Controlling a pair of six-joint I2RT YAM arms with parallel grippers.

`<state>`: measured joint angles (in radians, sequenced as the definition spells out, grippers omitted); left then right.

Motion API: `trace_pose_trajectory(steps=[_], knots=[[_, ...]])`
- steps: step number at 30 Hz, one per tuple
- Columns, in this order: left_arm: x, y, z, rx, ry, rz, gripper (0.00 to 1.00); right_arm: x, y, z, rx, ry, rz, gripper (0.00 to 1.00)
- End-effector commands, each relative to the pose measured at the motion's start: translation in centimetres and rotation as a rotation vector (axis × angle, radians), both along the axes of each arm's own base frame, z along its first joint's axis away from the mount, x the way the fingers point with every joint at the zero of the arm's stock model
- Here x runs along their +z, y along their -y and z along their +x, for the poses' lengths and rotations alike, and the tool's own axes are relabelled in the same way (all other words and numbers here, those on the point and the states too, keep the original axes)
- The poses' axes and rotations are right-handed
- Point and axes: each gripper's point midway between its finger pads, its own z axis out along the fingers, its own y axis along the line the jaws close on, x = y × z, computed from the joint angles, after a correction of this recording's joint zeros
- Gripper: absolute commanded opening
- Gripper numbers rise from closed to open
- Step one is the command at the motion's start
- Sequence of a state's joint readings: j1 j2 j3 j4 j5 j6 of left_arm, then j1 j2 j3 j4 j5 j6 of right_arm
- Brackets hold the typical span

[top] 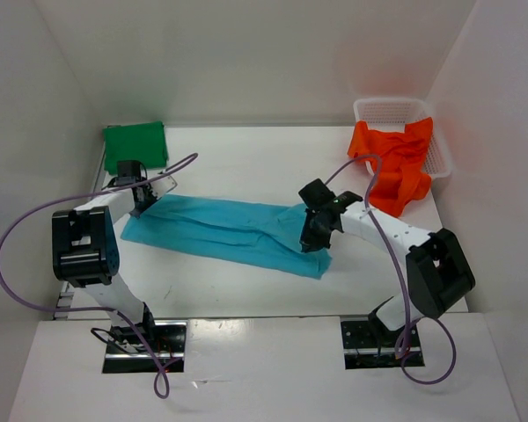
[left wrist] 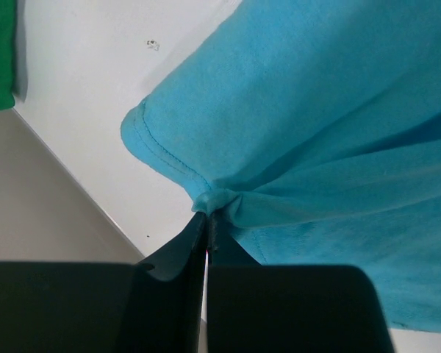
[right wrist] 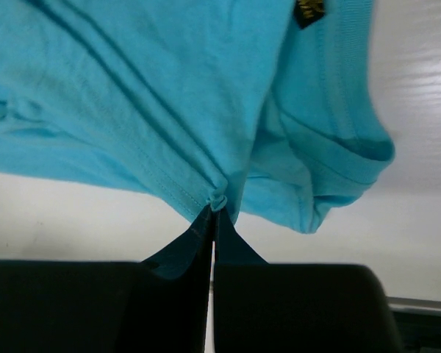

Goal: Fold and stack the t-shirts
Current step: Fold the other side of the tshirt into a rectangle

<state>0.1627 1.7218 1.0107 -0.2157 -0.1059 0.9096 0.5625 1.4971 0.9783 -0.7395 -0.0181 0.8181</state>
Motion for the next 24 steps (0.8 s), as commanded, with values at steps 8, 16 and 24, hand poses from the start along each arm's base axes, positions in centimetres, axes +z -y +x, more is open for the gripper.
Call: trace_pose_trajectory(steps=[8, 16, 24], knots=[[3.5, 1.0, 3.6, 0.044, 0.116, -0.082, 0.00, 3.8, -2.4, -0.3, -0.005, 0.032, 0.100, 0.00], [10.6, 1.2, 11.0, 0.065, 0.289, -0.164, 0.00, 8.8, 1.6, 13.0, -0.092, 0.297, 0.004, 0.00], [9.7, 2.8, 14.1, 0.070, 0.315, -0.184, 0.00, 10.7, 2.8, 19.0, -0.142, 0.371, 0.018, 0.00]])
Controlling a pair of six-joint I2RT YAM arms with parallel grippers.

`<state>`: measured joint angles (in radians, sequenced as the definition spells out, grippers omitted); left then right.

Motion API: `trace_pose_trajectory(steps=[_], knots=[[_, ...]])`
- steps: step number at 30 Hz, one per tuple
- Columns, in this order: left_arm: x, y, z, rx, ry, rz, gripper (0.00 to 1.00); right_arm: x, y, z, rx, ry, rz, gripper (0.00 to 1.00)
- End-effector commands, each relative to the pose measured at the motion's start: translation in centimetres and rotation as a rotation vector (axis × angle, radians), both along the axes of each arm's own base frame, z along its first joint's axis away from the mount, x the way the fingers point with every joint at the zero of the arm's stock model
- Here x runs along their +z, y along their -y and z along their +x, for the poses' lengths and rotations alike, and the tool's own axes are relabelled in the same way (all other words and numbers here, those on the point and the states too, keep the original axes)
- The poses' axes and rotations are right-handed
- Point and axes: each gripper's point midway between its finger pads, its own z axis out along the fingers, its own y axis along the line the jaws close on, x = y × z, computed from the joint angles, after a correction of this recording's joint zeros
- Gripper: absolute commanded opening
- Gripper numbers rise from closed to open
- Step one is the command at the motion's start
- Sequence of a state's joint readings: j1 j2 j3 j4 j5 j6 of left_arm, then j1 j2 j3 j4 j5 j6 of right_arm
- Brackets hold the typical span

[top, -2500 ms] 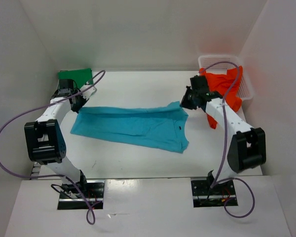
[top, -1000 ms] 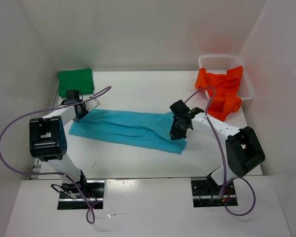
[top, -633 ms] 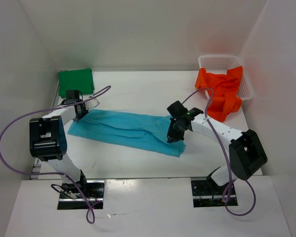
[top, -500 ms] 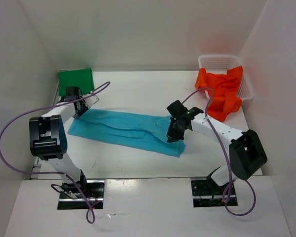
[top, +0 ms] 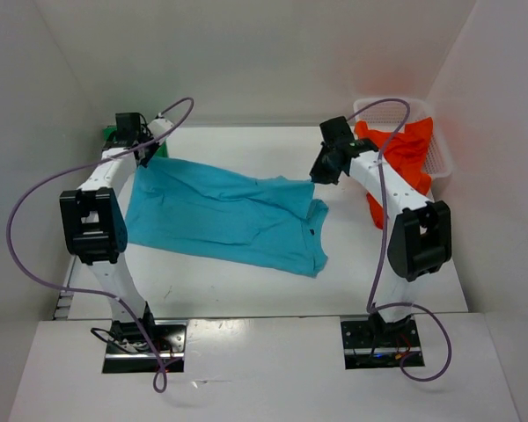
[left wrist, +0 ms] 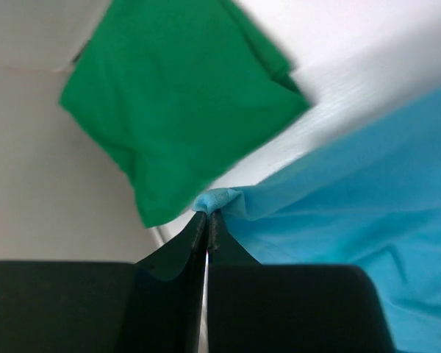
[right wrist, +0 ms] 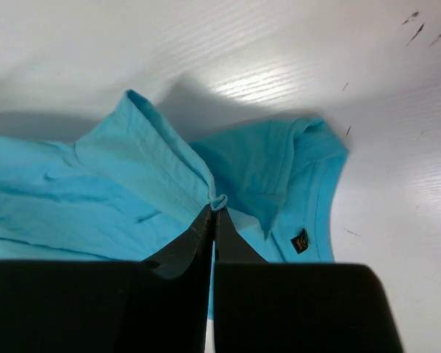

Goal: Fold and stack the t-shirts
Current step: Fold the other side of the tshirt into a rectangle

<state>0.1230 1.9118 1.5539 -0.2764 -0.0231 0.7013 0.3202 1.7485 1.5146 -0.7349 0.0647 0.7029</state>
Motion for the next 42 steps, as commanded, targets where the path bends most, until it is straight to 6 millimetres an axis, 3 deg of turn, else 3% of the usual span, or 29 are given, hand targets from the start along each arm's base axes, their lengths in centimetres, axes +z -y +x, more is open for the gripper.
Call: trace_pose_trajectory(steps=[1, 3, 4, 8, 12, 16, 18, 21, 24, 34, 38, 42], knots=[[-1.2, 1.5, 0.3, -0.007, -0.007, -0.029, 0.00, 1.3, -1.2, 0.2, 0.056, 0.037, 0.007, 0.00], [-1.2, 1.1, -0.1, -0.011, 0.009, 0.006, 0.00, 0.5, -3.0, -2.1, 0.096, -0.010, 0.044, 0.00], [-3.2, 1.0, -1.1, -0.011, -0.032, 0.018, 0.00, -0.3, -3.4, -3.9, 0.111, -0.042, 0.055, 0.00], [-3.5, -0.4, -2.0, -0.001, -0.040, 0.059, 0.00, -0.2, -7.8, -9.8, 0.208, -0.127, 0.122, 0.00], [-3.5, -0.6, -2.7, -0.007, -0.050, 0.057, 0.00, 0.8, -9.4, -13.7, 0.254, -0.168, 0.152, 0.00], [-3.3, -0.2, -4.5, -0.027, -0.057, 0.063, 0.00, -2.2, -7.9, -16.7, 0.235, -0.251, 0.120, 0.00], [-3.1, -0.2, -5.4, -0.051, -0.063, 0.088, 0.00, -3.2, -7.5, -17.5, 0.227, -0.267, 0.128, 0.00], [-4.7, -1.1, -7.0, -0.050, -0.110, 0.102, 0.00, -4.0, -7.3, -18.2, 0.221, -0.299, 0.128, 0.00], [-5.0, -2.5, -7.4, -0.035, -0.117, 0.126, 0.00, -4.5, -7.2, -18.8, 0.229, -0.306, 0.123, 0.00], [-7.8, -3.6, -9.9, -0.080, -0.212, 0.172, 0.00, -7.9, -6.5, -19.7, 0.237, -0.369, 0.078, 0.00], [-7.8, -3.3, -11.1, -0.109, -0.250, 0.149, 0.00, -8.8, -6.5, -20.2, 0.246, -0.381, 0.073, 0.00], [-9.6, -2.9, -12.6, -0.125, -0.303, 0.141, 0.01, -10.0, -7.1, -20.2, 0.255, -0.406, 0.087, 0.00]])
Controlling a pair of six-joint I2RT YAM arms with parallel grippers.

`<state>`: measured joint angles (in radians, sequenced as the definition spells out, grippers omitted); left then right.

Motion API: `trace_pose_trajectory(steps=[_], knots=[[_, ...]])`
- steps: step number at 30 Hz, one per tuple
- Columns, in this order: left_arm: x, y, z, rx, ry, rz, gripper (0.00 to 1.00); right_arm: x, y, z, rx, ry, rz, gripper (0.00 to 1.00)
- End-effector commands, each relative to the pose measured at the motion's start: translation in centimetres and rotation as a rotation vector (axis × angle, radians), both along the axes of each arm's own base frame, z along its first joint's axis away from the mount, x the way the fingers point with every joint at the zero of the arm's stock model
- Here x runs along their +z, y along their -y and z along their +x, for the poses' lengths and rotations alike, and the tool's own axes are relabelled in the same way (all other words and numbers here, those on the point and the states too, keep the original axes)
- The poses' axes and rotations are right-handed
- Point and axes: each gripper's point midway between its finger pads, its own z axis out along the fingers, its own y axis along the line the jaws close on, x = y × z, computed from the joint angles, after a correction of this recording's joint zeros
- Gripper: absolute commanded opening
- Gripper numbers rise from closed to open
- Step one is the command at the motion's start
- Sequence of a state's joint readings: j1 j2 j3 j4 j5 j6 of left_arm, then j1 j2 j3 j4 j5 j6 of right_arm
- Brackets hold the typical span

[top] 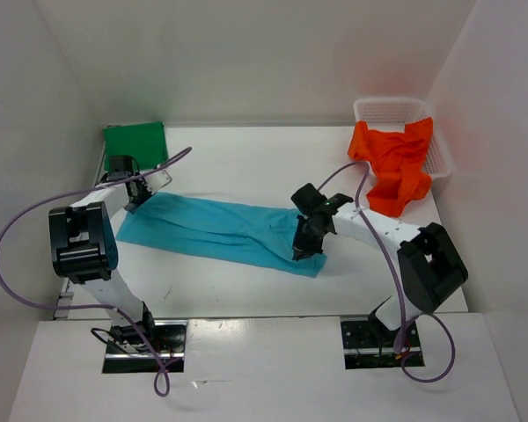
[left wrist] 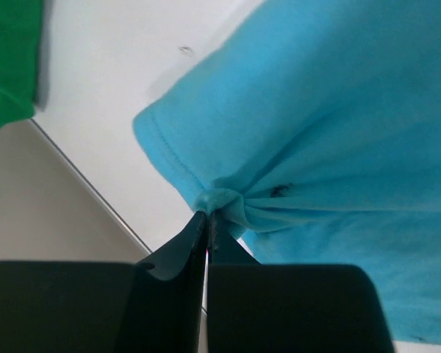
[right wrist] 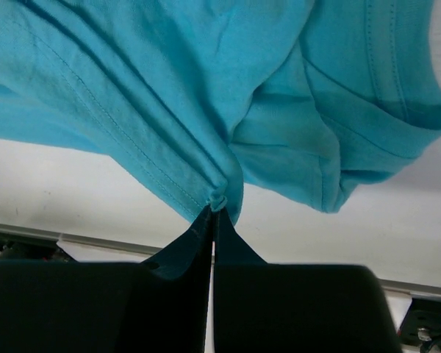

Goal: Fold and stack the t-shirts
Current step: Fold the other side of the tshirt into a rectangle

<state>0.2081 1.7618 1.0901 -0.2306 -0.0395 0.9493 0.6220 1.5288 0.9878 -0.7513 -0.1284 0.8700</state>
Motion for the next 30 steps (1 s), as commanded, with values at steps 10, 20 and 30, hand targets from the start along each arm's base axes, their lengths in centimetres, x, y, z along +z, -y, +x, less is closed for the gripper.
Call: trace_pose_trajectory(steps=[10, 20, 30], knots=[[0.5, -1.0, -0.8, -0.010, -0.008, 0.046, 0.36, -1.4, -2.1, -1.1, 0.117, -0.015, 0.045, 0.49], [11.5, -3.2, 1.9, 0.070, 0.228, -0.089, 0.68, 1.3, -1.5, -0.7, 0.046, 0.091, 0.081, 0.51], [14.2, 24.6, 1.2, -0.522, 0.055, -0.448, 0.75, -1.6, -1.7, 0.6, 0.033, 0.086, 0.031, 0.51]])
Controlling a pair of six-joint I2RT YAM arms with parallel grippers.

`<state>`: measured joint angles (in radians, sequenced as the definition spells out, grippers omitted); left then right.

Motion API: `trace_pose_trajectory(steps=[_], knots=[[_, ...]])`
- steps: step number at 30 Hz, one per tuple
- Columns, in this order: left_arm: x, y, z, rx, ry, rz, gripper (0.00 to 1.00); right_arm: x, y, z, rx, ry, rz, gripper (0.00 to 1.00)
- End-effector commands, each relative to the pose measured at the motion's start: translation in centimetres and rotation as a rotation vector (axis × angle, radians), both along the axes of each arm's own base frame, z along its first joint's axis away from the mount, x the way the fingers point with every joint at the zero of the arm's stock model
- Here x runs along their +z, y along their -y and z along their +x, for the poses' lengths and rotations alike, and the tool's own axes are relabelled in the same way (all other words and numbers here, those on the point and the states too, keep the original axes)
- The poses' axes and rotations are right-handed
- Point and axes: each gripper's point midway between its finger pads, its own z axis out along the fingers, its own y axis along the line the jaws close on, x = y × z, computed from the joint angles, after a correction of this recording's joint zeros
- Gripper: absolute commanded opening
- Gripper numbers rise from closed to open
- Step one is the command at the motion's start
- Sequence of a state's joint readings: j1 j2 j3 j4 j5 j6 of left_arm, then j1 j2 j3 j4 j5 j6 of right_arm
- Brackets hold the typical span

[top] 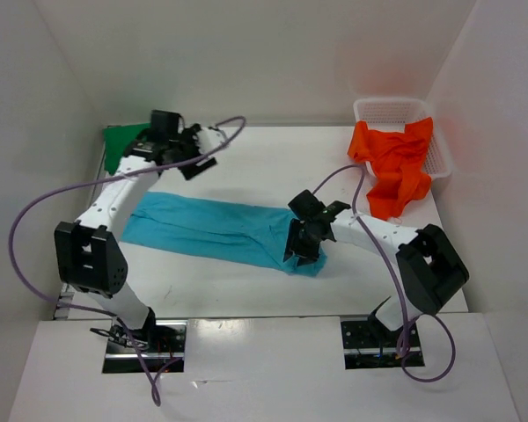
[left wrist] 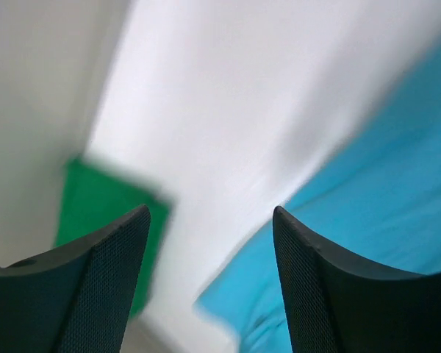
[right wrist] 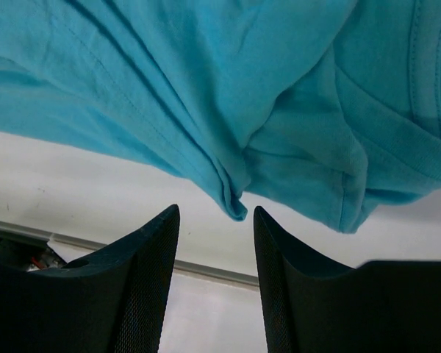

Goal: Fold and stack the t-shirts
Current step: Fold the other side of the tshirt into a rectangle

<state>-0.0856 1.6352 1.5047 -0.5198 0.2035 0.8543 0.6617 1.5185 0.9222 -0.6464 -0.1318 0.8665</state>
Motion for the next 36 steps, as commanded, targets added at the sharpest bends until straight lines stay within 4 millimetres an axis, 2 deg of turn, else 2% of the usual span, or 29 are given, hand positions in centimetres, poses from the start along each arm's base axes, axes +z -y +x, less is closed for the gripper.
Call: trace_pose_trajectory(steps=[1, 2, 4, 5, 7, 8, 11, 13, 15, 16, 20, 21, 22, 25, 26, 27, 28, 30, 32, 35, 36], knots=[[-3.2, 9.2, -4.7, -0.228, -0.235, -0.180, 0.75, -0.5, -0.7, 1.3, -0.012, 0.054, 0.006, 0.51], [-3.7, 12.0, -5.7, -0.293, -0.261, -0.193, 0.75, -0.7, -0.6, 1.3, -0.012, 0.047, 0.001, 0.51], [-4.9, 15.1, -6.7, -0.368, -0.305, -0.218, 0.75, -0.6, -0.9, 1.7, -0.012, 0.062, 0.013, 0.49], [-5.6, 17.4, -8.1, -0.429, -0.335, -0.215, 0.75, -0.9, -0.8, 1.4, -0.020, 0.051, 0.008, 0.49], [-7.8, 19.9, -9.8, -0.486, -0.386, -0.210, 0.75, -1.2, -0.6, 1.1, -0.030, 0.041, 0.005, 0.44], [-8.6, 22.0, -11.3, -0.543, -0.404, -0.196, 0.75, -1.3, -0.3, 1.0, -0.034, 0.046, -0.004, 0.43], [-11.0, 24.7, -13.0, -0.586, -0.443, -0.206, 0.76, -0.6, -0.2, 1.3, -0.047, 0.075, 0.009, 0.43], [-11.4, 26.4, -14.0, -0.617, -0.462, -0.237, 0.76, 0.0, 0.1, 1.1, -0.060, 0.081, 0.006, 0.43], [-12.2, 27.5, -14.0, -0.611, -0.476, -0.261, 0.78, 0.5, 0.3, 0.8, -0.068, 0.086, 0.013, 0.43], [-12.1, 28.0, -14.1, -0.610, -0.466, -0.259, 0.79, 0.7, 0.3, 0.8, -0.069, 0.093, 0.019, 0.43], [-14.9, 28.4, -13.6, -0.574, -0.495, -0.234, 0.79, 1.6, 0.6, 0.3, -0.089, 0.105, 0.040, 0.43], [-14.6, 28.5, -13.4, -0.576, -0.486, -0.237, 0.79, 1.8, 0.6, 0.4, -0.089, 0.112, 0.046, 0.43], [-15.2, 28.4, -13.6, -0.570, -0.507, -0.229, 0.79, 1.9, 1.2, 0.0, -0.103, 0.102, 0.024, 0.43], [-15.3, 27.9, -13.7, -0.565, -0.539, -0.266, 0.74, 2.5, 3.0, -0.1, -0.148, 0.113, -0.031, 0.43], [-15.4, 28.1, -14.2, -0.572, -0.556, -0.287, 0.74, 3.0, 3.4, 0.4, -0.185, 0.124, -0.016, 0.43], [-15.3, 27.7, -13.8, -0.554, -0.564, -0.305, 0.73, 3.1, 4.0, 0.2, -0.211, 0.120, -0.015, 0.43], [-15.1, 27.3, -13.2, -0.528, -0.567, -0.334, 0.71, 4.2, 4.5, 0.5, -0.233, 0.155, 0.015, 0.43], [-14.9, 27.2, -12.9, -0.522, -0.566, -0.350, 0.69, 5.1, 5.7, 1.0, -0.282, 0.184, 0.035, 0.43], [-15.0, 27.1, -12.7, -0.515, -0.562, -0.343, 0.65, 6.8, 5.8, 1.3, -0.300, 0.240, 0.092, 0.44], [-15.1, 27.1, -12.4, -0.518, -0.557, -0.325, 0.56, 7.2, 6.2, 1.3, -0.313, 0.250, 0.114, 0.44], [-15.8, 26.8, -12.5, -0.506, -0.575, -0.312, 0.54, 6.9, 6.3, 1.1, -0.313, 0.243, 0.109, 0.44]])
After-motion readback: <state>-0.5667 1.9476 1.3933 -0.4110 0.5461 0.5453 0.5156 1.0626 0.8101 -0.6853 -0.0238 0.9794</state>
